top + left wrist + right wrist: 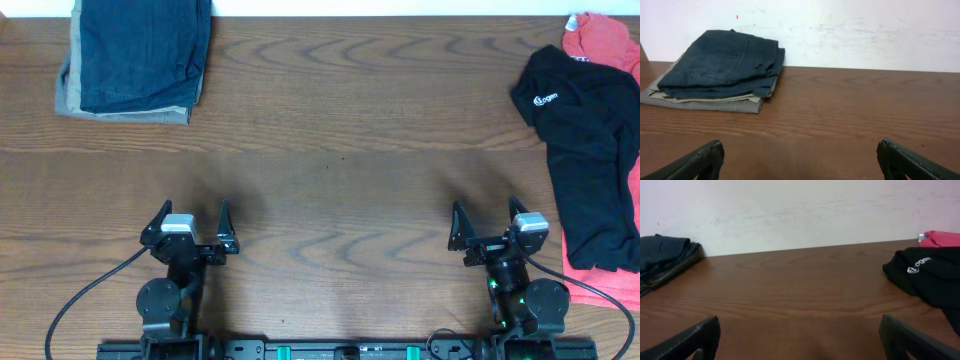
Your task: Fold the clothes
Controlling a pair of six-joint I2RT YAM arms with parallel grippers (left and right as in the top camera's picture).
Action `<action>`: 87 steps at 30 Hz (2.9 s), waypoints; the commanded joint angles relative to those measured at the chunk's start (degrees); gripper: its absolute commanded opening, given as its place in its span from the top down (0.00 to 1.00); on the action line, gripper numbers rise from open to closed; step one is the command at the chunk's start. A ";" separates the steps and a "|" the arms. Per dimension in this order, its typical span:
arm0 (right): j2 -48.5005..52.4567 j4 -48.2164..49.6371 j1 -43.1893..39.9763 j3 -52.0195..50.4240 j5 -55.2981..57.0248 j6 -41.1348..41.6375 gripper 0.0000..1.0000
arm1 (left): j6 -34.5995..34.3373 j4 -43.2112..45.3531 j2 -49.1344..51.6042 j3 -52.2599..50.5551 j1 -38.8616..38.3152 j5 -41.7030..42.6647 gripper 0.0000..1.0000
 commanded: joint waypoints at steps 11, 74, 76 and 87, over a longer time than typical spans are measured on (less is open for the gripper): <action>-0.35 -0.33 -0.42 -0.09 0.61 -0.83 0.01 | 0.76 -1.84 -0.37 -0.94 0.35 1.03 0.02; -0.35 25.86 -0.37 -0.09 -35.32 42.32 0.01 | 0.76 -1.84 -0.37 -0.94 0.35 1.03 0.02; -0.35 30.99 -0.37 0.28 -32.24 41.62 0.01 | 0.76 -1.84 -0.37 -0.94 0.35 1.03 0.02; 11.58 14.86 -0.42 19.67 -17.99 15.56 0.01 | 0.76 -1.84 -0.37 -0.94 0.35 1.03 0.02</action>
